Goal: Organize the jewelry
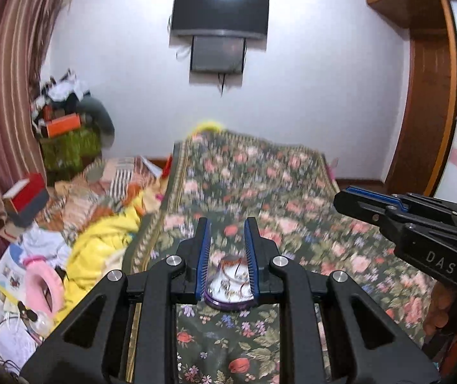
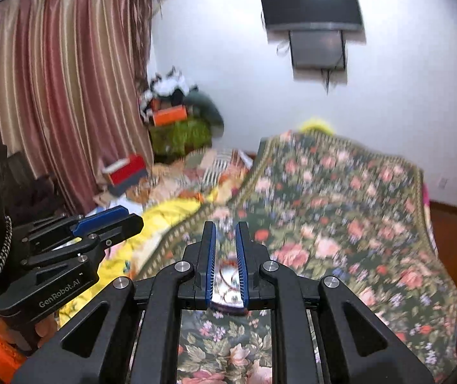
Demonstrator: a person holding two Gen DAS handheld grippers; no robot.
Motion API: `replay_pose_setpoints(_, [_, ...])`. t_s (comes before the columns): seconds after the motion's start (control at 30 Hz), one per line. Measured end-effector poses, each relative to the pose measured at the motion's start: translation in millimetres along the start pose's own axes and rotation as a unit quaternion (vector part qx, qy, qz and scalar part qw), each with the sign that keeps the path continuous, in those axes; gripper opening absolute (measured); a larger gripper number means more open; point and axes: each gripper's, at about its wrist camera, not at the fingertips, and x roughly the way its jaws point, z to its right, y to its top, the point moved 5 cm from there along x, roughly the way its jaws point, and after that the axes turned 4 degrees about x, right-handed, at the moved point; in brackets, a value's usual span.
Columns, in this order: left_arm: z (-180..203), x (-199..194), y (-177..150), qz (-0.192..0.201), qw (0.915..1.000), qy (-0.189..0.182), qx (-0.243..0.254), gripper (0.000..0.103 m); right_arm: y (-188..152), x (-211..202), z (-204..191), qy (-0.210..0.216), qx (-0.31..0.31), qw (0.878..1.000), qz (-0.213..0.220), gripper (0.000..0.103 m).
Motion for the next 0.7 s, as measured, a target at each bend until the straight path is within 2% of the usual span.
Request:
replay_pose_setpoints(0.1, [5.4, -26.1, 10.9, 0.036, 0.9993, 0.003, 0.007, 0.022, 9.7, -26.5, -8.1, -0.007, -0.005, 0.999, 0.042, 0.011])
replay_pose_setpoints(0.17, [10.2, -46.3, 17.4, 0.065, 0.9977, 0.011, 0.015, 0.032, 13.8, -39.6, -12.6, -0.011, -0.007, 0.998, 0.063, 0.014])
replay_pose_setpoints(0.3, [13.8, -78.4, 23.7, 0.106, 0.9938, 0.029, 0.019, 0.049, 17.0, -62.4, -17.7, -0.030, -0.005, 0.994, 0.102, 0.044])
replay_pose_setpoints(0.47, [12.8, -96.8, 22.9, 0.123, 0.9914, 0.044, 0.011, 0.069, 16.8, -77.2, -22.7, -0.051, -0.012, 0.990, 0.130, 0.056])
replay_pose_setpoints(0.53, [11.2, -99.2, 21.8, 0.124, 0.9910, 0.050, 0.009, 0.074, 16.4, -83.2, -24.8, -0.054, -0.013, 0.989, 0.137, 0.070])
replay_pose_setpoints(0.6, [8.9, -100.7, 19.9, 0.124, 0.9908, 0.055, 0.008, 0.079, 15.5, -86.9, -26.0, -0.061, -0.012, 0.987, 0.145, 0.079])
replay_pose_setpoints(0.67, [8.7, -103.4, 17.5, 0.125, 0.9903, 0.060, 0.007, 0.087, 13.9, -90.0, -27.2, -0.068, -0.013, 0.986, 0.152, 0.083])
replay_pose_setpoints(0.7, [8.2, -104.6, 16.9, 0.125, 0.9902, 0.062, 0.006, 0.088, 13.3, -90.6, -27.5, -0.070, -0.013, 0.986, 0.153, 0.084])
